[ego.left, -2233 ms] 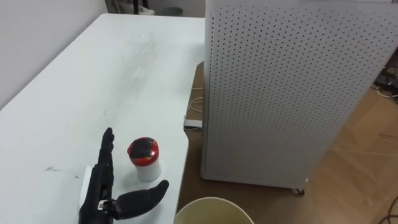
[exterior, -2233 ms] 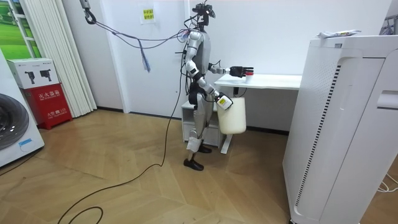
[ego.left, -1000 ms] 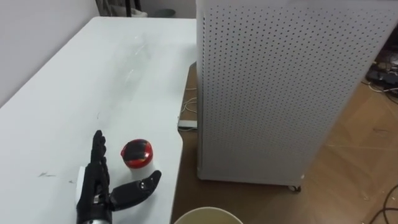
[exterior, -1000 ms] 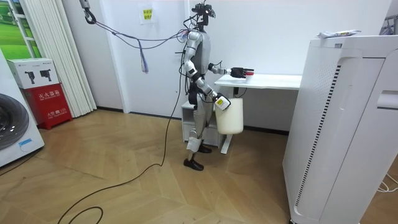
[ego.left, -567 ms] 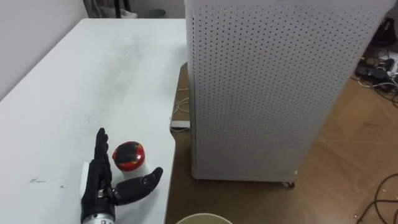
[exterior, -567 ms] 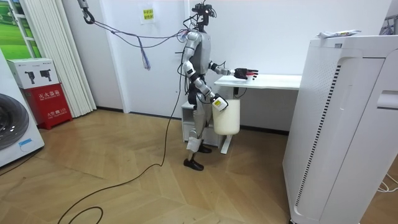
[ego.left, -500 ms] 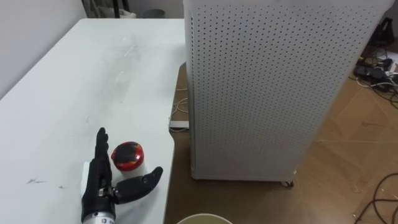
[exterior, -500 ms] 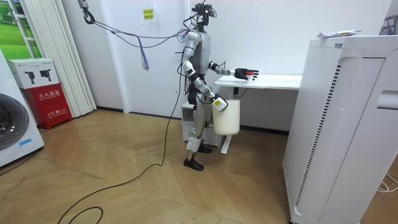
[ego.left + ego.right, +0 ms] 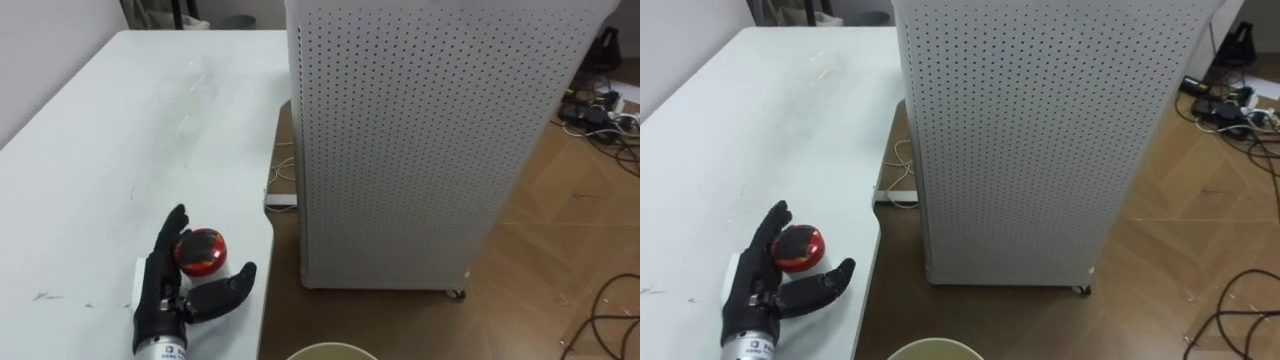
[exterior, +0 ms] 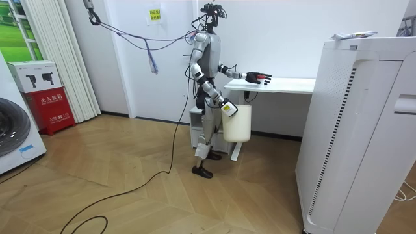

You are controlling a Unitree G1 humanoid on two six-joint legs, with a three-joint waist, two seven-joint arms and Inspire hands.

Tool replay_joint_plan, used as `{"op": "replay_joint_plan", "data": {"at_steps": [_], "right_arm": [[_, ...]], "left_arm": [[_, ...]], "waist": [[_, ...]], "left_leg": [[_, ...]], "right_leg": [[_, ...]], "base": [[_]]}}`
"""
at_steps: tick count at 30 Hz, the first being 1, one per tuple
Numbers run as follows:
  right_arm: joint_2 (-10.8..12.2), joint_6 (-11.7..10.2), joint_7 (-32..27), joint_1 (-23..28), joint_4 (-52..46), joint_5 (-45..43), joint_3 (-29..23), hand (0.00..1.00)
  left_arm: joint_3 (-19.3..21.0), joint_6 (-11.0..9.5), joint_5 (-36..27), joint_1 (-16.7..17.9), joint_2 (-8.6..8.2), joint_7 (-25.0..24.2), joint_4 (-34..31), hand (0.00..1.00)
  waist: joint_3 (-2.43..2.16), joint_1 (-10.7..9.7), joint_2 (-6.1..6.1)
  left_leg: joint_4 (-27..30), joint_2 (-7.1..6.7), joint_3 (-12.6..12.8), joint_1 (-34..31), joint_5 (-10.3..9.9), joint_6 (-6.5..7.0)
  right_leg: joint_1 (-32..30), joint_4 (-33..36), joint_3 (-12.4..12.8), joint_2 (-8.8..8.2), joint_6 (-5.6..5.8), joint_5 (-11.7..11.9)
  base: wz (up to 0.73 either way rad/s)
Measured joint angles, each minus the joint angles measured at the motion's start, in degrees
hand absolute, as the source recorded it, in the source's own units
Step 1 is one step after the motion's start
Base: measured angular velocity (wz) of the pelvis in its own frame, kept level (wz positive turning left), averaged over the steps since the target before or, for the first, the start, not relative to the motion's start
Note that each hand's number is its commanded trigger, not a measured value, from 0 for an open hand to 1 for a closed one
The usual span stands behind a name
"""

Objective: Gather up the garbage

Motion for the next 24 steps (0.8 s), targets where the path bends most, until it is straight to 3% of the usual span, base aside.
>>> {"op": "replay_joint_plan", "data": {"at_steps": [16, 24], "right_arm": [[0.12, 0.97, -0.40, -0.16, 1.47, 0.00, 0.00, 1.00], [0.07, 1.16, -2.08, -1.02, 4.61, 0.08, -0.20, 1.00]], "left_arm": [[-0.01, 0.56, -0.05, -2.16, -0.23, 0.19, 3.74, 1.00], [0.24, -0.20, -4.56, -3.41, -0.46, -0.66, 4.85, 1.00]], "waist": [[-0.06, 0.09, -0.07], [-0.17, 0.19, 0.15]], "left_leg": [[0.02, 0.07, 0.22, -0.04, -0.01, 0.00], [0.36, 0.01, 0.21, -1.20, -0.01, 0.00]], "right_leg": [[-0.22, 0.14, 0.30, 0.04, 0.00, 0.00], [-1.15, 0.38, 0.39, 0.03, -0.01, 0.00]], "base": [[0.00], [0.00]]}}
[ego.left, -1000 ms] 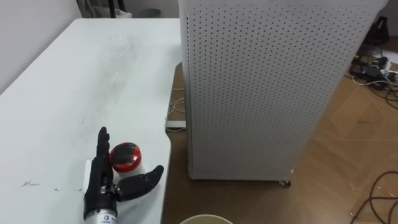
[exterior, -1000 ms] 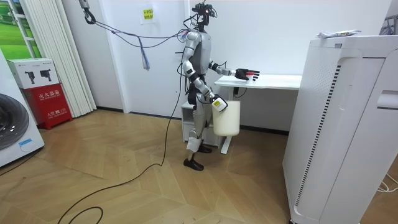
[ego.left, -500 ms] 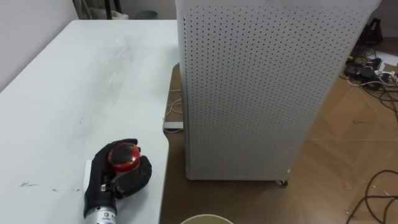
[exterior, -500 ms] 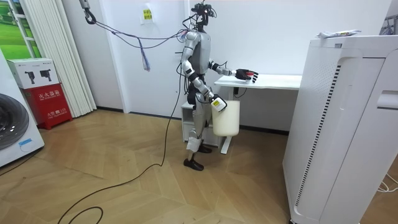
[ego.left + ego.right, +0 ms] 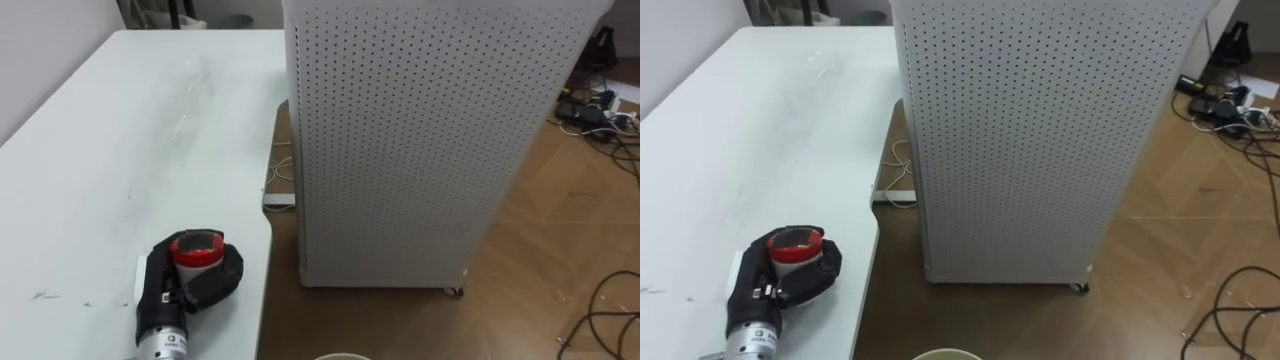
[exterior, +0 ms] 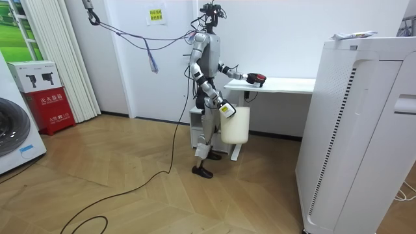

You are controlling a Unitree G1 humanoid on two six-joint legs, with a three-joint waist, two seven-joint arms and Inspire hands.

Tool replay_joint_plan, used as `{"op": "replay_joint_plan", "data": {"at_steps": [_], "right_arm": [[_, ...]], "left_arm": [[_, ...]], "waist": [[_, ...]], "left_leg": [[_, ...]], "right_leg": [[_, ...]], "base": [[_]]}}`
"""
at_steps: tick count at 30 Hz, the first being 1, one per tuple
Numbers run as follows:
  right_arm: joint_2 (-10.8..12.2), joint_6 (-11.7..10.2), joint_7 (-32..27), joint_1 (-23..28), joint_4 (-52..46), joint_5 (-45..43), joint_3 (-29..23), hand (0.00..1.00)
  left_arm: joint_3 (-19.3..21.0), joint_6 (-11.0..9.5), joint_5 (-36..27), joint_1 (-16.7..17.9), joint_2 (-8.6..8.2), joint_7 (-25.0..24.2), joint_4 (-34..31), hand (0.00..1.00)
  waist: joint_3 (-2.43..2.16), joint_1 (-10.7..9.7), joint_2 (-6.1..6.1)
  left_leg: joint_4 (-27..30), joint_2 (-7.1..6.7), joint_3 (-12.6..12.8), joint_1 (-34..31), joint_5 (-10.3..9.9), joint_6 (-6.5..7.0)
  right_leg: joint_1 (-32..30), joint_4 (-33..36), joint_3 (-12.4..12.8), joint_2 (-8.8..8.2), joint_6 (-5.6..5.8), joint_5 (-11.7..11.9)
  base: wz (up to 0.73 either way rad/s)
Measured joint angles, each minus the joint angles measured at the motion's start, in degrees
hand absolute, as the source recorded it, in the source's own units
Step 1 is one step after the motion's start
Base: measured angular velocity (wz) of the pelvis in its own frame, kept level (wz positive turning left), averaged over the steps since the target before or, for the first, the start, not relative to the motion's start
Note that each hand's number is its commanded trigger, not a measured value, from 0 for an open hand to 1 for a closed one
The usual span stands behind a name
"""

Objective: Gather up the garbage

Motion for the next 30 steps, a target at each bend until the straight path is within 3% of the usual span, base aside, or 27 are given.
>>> {"op": "replay_joint_plan", "data": {"at_steps": [7, 13, 21, 30], "right_arm": [[0.29, -0.02, -2.27, -5.50, 5.86, 1.06, -1.67, 1.00], [0.17, -0.16, -2.98, -9.47, 9.29, 3.72, -2.13, 1.00], [-0.15, -0.82, -3.62, -13.72, 12.76, 5.63, -2.14, 1.00], [0.03, -2.69, -4.70, -15.35, 13.71, 5.62, -2.02, 1.00]], "left_arm": [[0.38, -2.04, -2.10, -0.37, 0.02, -3.20, -0.18, 1.00], [-2.12, -2.15, -2.66, -0.67, -0.66, -7.81, -2.35, 1.00], [-6.00, -2.23, -12.66, -1.99, -1.46, -14.49, -5.29, 1.00], [-11.92, -0.65, -16.77, -2.01, -2.05, -25.21, -7.24, 1.00]], "waist": [[-0.04, -1.07, 0.28], [0.46, -1.47, -0.61], [0.43, -1.63, -0.66], [0.58, -2.97, -0.41]], "left_leg": [[1.77, -0.02, -0.04, -3.45, -0.01, 0.06], [2.58, 0.00, -0.03, -5.01, 0.00, 0.08], [3.67, 0.26, 0.32, -7.89, -0.12, 0.26], [3.71, 0.86, 2.58, -8.29, -0.12, 0.26]], "right_leg": [[-3.26, 1.79, 0.07, -0.20, -0.02, 0.01], [-5.38, 2.88, 0.16, -0.36, -0.02, 0.01], [-7.74, 3.23, 0.37, -0.35, -0.20, 0.13], [-9.37, 3.73, 2.59, 0.06, -0.22, 0.14]], "base": [[0.00], [-0.01], [-0.01], [-0.14]]}}
